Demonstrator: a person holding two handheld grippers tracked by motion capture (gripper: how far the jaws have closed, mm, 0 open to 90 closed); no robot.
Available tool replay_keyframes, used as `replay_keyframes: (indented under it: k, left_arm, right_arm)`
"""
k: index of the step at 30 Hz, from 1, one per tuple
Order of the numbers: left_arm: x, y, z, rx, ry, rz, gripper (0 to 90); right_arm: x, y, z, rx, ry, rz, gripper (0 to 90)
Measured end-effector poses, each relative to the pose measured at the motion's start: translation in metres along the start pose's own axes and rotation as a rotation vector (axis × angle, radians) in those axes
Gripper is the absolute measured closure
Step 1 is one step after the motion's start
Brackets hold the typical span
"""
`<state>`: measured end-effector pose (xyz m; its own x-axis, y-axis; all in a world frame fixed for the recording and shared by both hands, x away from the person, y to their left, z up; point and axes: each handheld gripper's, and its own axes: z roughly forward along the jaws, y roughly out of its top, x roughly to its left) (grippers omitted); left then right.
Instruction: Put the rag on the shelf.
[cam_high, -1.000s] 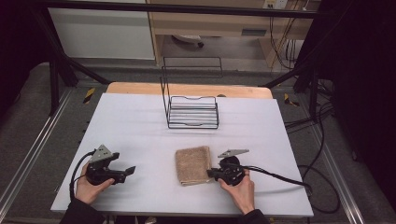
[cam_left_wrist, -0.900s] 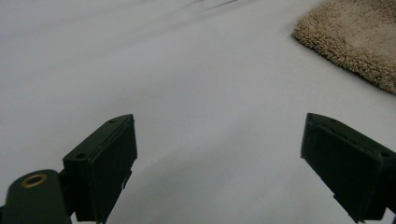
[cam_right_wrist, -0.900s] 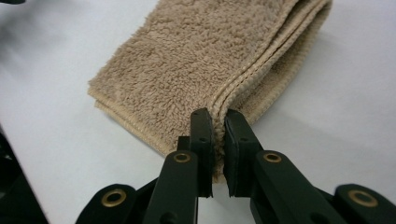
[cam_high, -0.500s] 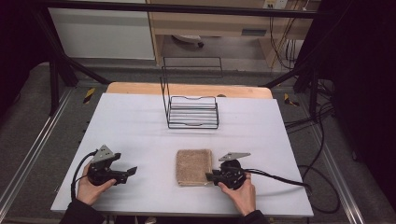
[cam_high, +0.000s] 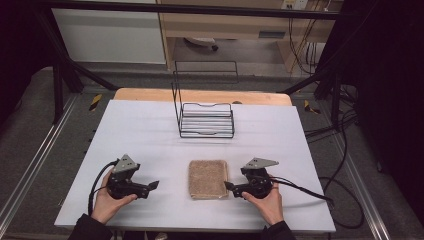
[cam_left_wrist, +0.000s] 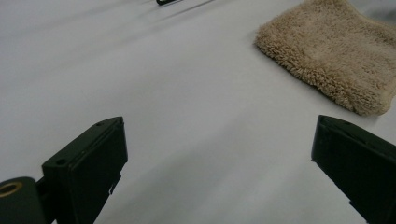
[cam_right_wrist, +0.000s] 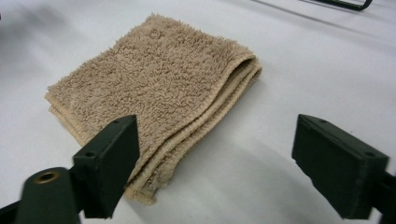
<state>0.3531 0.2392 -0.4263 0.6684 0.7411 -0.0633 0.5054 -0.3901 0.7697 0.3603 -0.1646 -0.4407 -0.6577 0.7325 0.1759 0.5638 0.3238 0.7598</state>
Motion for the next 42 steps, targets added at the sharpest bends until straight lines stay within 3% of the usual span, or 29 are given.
replay_keyframes:
  k: [3, 12, 18, 27, 36, 42]
  left_arm:
    - [-0.006, 0.006, 0.004, 0.007, -0.008, 0.007, 4.2]
    - [-0.023, 0.029, 0.024, 0.018, -0.022, 0.03, 6.2]
    - [-0.031, 0.047, 0.044, 0.026, -0.032, 0.03, 8.3]
    - [-0.039, 0.064, 0.07, 0.054, -0.013, 0.023, 12.0]
    - [-0.04, 0.069, 0.096, 0.086, 0.016, -0.008, 21.2]
    - [-0.039, 0.067, 0.103, 0.111, 0.012, -0.029, 32.6]
  right_arm:
    - [-0.003, 0.001, 0.0, 0.008, -0.009, -0.015, 9.7]
    - [-0.013, -0.002, -0.006, 0.002, -0.002, 0.032, 5.7]
    - [-0.016, -0.005, -0.007, 0.004, -0.018, 0.031, 4.2]
    - [-0.015, -0.007, -0.006, 0.004, -0.026, 0.033, 2.9]
    - [-0.016, -0.007, -0.005, 0.009, -0.034, 0.024, 2.8]
    - [-0.017, -0.006, -0.004, 0.005, -0.037, 0.025, 3.0]
